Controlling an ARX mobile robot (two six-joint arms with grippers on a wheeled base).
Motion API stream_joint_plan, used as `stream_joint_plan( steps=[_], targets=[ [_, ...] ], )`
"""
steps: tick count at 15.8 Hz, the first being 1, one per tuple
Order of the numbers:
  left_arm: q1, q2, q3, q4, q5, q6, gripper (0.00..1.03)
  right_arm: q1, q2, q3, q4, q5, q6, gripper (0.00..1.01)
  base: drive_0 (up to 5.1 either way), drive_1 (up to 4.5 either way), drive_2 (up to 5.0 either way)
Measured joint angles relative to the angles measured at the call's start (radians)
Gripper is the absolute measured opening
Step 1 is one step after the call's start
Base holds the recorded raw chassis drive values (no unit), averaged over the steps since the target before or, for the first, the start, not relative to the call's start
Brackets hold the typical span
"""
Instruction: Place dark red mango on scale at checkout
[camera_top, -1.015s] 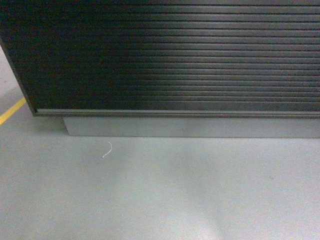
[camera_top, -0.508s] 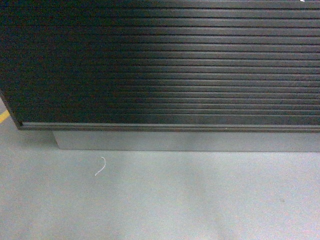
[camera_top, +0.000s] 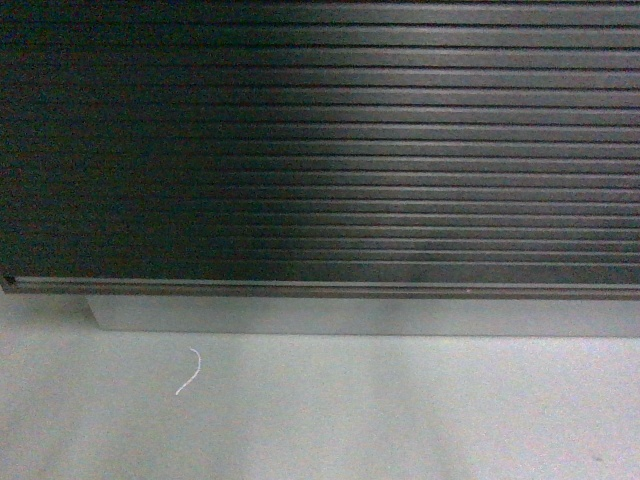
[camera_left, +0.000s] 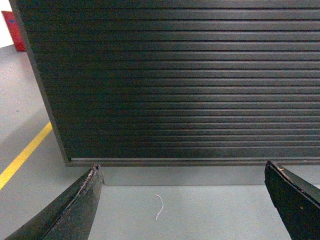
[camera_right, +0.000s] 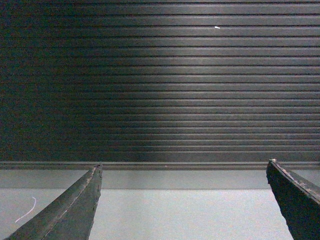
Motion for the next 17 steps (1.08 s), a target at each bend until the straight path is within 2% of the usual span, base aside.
stream_joint_plan(
  steps=[17],
  targets=[
    [0.0,0.0,0.0,0.002,0.0,0.0,0.98,0.0,0.0,0.0,0.002,0.0,0.0,0.98,0.0,2.89,-2.8]
  ],
)
